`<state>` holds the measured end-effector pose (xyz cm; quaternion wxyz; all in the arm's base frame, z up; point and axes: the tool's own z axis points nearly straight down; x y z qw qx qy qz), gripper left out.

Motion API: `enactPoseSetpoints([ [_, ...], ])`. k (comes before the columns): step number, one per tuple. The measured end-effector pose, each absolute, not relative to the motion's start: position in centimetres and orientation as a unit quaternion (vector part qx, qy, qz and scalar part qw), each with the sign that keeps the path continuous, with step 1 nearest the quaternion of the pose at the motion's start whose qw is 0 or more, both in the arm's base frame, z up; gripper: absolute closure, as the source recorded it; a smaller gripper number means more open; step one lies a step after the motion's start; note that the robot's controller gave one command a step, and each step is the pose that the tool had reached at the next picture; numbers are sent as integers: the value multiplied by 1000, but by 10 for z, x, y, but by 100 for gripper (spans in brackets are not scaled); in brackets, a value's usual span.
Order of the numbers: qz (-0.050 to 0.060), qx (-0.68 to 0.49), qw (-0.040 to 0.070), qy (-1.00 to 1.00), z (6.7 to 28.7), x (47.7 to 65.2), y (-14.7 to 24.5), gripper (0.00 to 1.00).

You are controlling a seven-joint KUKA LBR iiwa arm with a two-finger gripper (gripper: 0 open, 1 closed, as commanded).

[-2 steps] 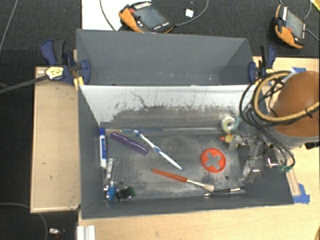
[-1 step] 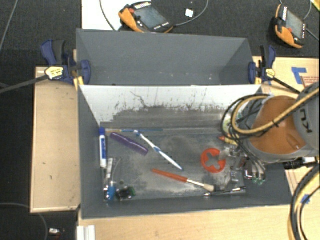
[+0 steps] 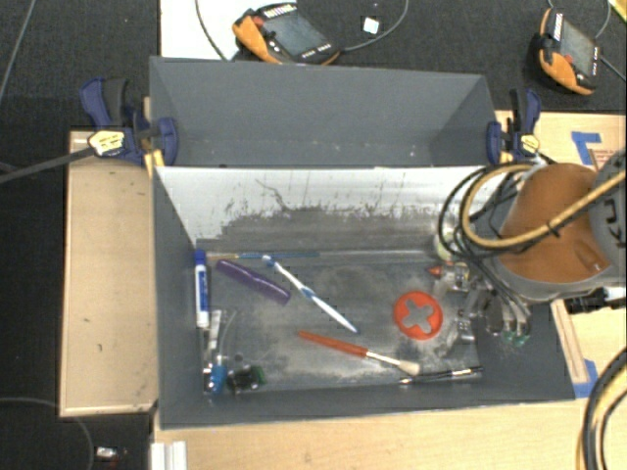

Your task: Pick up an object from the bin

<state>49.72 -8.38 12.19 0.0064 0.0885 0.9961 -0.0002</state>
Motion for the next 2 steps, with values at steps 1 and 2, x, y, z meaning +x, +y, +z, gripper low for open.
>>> enactPoseSetpoints([
  [1, 1, 119, 1, 993, 100, 482, -43, 0],
  [2, 0, 144, 6, 989, 70, 497, -67, 0],
])
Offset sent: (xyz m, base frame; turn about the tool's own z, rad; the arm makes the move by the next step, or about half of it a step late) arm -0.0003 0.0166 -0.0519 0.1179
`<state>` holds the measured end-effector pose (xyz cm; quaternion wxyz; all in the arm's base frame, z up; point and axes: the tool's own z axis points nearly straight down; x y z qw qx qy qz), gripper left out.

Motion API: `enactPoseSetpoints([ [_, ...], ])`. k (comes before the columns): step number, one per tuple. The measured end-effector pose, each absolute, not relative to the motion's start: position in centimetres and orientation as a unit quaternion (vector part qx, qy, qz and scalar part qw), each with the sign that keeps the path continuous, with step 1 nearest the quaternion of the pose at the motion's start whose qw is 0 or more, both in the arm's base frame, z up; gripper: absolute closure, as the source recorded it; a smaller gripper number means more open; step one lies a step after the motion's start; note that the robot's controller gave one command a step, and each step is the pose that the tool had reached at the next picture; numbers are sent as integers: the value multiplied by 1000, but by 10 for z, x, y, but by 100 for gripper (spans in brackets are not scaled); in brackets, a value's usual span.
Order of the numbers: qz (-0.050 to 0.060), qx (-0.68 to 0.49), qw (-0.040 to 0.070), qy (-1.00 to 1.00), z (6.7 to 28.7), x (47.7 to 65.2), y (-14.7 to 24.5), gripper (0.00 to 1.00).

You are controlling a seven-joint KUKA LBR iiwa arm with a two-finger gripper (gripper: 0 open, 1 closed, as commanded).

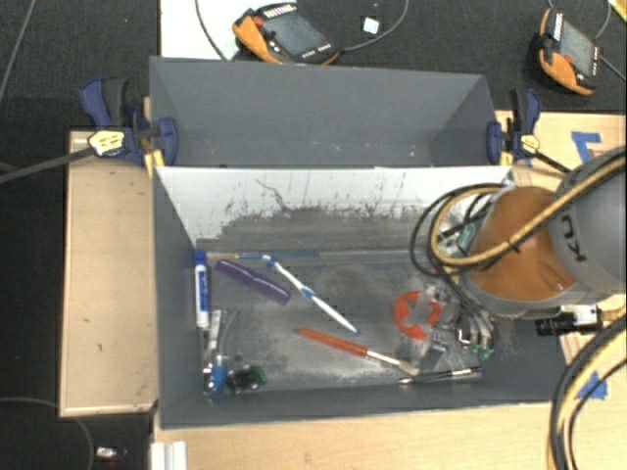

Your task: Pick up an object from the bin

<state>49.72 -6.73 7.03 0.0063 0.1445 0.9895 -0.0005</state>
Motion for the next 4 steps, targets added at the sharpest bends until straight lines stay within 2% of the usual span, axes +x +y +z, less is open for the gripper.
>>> enactPoseSetpoints([
  [1, 2, 198, 3, 980, 71, 480, 8, 100],
  [2, 2, 198, 3, 980, 71, 480, 8, 100],
  [3, 1, 197, 0, 980, 103, 478, 8, 100],
  [4, 2, 196, 5, 981, 128, 480, 7, 100],
])
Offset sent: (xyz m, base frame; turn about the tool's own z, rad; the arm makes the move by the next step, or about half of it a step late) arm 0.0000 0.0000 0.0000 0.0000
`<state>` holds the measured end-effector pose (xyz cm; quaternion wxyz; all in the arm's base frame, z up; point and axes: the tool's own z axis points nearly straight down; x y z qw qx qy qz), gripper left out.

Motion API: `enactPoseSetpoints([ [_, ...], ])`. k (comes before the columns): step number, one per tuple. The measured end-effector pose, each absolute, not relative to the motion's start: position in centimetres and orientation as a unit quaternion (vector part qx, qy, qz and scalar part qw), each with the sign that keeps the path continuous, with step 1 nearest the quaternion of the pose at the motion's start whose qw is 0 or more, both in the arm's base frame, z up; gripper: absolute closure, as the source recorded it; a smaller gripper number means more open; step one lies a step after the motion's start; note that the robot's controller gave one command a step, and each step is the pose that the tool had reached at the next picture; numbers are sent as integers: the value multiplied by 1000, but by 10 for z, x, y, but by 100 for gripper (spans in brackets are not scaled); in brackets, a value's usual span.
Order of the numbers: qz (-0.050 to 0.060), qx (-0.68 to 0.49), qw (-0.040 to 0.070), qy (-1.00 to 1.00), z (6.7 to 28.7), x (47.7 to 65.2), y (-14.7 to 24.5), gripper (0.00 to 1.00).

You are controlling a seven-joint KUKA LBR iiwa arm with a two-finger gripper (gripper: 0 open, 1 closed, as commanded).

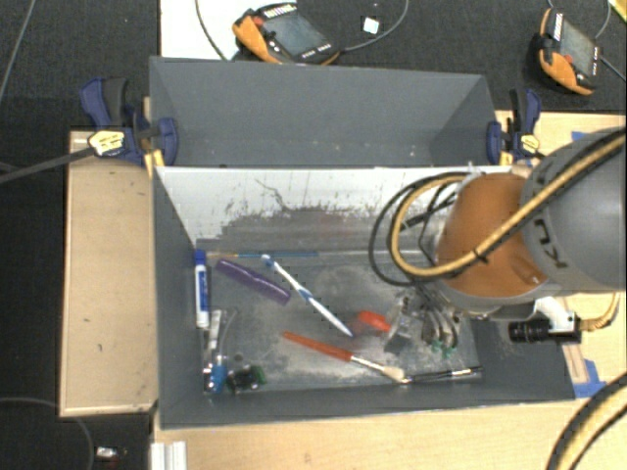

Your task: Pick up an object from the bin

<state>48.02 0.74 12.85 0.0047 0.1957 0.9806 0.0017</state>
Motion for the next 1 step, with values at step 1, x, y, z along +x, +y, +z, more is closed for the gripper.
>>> enactPoseSetpoints([
  [1, 1, 195, 1, 981, 152, 478, 7, 100],
])
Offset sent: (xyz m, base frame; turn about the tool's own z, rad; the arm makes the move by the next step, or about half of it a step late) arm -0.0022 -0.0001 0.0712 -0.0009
